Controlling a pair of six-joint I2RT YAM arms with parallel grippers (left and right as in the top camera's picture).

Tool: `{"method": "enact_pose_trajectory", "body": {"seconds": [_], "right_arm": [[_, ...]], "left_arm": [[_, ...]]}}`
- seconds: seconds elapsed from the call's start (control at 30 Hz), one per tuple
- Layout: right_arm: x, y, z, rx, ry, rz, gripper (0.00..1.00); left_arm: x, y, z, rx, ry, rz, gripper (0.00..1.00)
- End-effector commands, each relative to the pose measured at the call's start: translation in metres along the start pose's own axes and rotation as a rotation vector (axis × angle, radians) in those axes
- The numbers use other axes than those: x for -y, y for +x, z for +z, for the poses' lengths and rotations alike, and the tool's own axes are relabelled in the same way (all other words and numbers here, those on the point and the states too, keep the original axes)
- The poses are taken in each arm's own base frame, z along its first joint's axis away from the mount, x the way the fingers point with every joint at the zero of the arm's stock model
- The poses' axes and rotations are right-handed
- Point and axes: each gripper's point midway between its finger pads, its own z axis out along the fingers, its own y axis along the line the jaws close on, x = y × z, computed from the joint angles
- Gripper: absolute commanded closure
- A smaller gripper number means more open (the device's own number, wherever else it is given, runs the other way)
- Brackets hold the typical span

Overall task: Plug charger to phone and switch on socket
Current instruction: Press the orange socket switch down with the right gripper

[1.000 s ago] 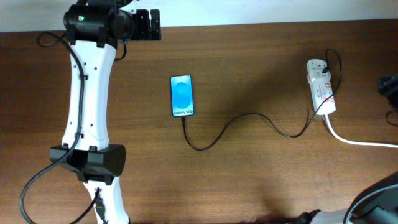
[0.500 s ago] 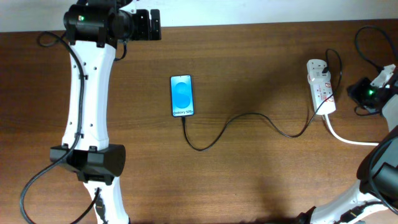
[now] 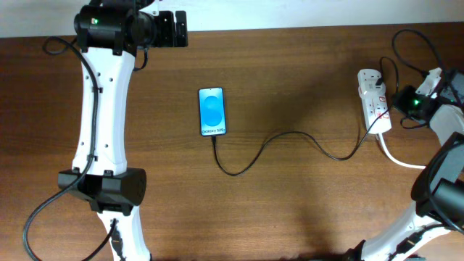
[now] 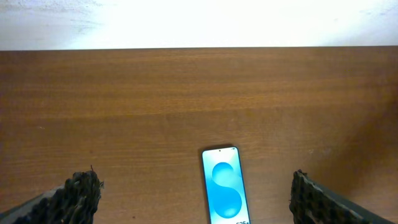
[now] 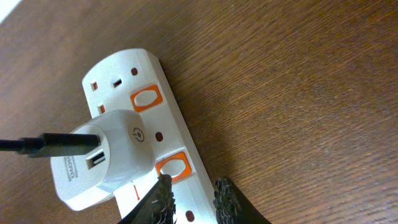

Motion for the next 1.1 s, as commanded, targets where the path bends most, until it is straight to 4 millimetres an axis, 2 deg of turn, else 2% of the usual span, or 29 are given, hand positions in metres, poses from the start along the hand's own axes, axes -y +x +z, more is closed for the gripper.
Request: {"method": "enact_pose_trajectory", "body": {"seconds": [0.0,0.27,0.33,0.47,0.63,1.07], "right_arm": [[0.0,0.0,0.014,0.0,0.046,-0.038,0.74],[-0.014,-0.008,0.02,0.044,0.057,-0.134,0.73],[-0.009,-0.008,0.021,0.044,0.08,-0.104,0.69],[-0.004,0.0,0.031,0.022,0.082,-0.083,0.63],[0.0,0.01,0.042,-0.002,0.078,-0.055,0.63],[-0.001,0.026,0.041,-0.07,0.062,-0.056,0.63]], "left_arm": [[-0.005,-0.001,-0.002,0.005,-0.011,0.007,0.01],[-0.005,-0.001,-0.002,0.005,-0.011,0.007,0.01],[-0.005,-0.001,-0.002,0.005,-0.011,0.007,0.0],[-0.005,-0.001,-0.002,0.005,-0.011,0.007,0.0],[-0.004,-0.001,-0.002,0.005,-0.011,0.007,0.01],[-0.005,-0.001,-0.002,0.005,-0.011,0.007,0.0]]}}
